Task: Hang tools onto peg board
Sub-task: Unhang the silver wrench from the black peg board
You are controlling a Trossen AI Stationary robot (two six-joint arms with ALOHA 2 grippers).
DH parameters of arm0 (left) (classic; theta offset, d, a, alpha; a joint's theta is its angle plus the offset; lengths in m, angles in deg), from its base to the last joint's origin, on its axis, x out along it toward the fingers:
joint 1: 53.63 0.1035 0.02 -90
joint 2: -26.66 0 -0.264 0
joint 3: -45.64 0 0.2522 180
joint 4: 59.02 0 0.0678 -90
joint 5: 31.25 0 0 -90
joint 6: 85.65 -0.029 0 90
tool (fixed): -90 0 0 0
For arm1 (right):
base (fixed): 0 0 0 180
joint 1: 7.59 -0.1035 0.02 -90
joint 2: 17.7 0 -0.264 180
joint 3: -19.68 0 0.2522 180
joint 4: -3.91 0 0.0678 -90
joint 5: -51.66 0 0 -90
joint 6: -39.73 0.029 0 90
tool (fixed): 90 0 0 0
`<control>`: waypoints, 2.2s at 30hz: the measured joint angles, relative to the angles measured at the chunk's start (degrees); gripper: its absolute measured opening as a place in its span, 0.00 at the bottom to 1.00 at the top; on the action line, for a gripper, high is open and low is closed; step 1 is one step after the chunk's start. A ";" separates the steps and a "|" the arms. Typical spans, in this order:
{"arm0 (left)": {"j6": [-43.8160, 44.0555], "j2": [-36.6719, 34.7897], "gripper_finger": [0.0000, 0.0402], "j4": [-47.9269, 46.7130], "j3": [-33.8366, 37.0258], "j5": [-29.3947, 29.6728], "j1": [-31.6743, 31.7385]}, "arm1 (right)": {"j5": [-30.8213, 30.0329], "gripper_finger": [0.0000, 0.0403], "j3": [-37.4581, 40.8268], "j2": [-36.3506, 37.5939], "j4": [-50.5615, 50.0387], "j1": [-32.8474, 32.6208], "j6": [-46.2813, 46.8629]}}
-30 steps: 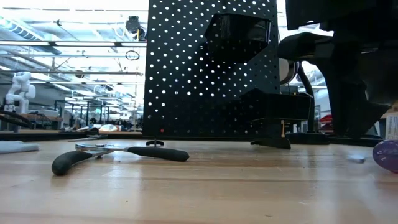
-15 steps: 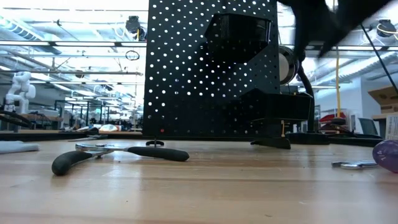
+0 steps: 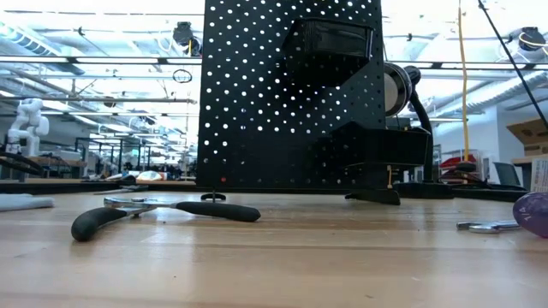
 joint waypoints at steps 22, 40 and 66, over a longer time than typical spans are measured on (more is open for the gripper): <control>-0.02 0.00 0.83 -0.24 0.00 0.06 0.00 | 18.28 0.35 0.04 3.05 20.12 18.77 -20.52; -0.02 0.02 0.83 -0.35 0.00 0.06 0.02 | 24.74 0.18 0.04 3.13 13.51 21.31 -13.94; -0.04 0.02 0.83 -0.74 0.02 0.06 0.02 | 27.30 0.13 0.04 3.02 17.28 21.29 -14.35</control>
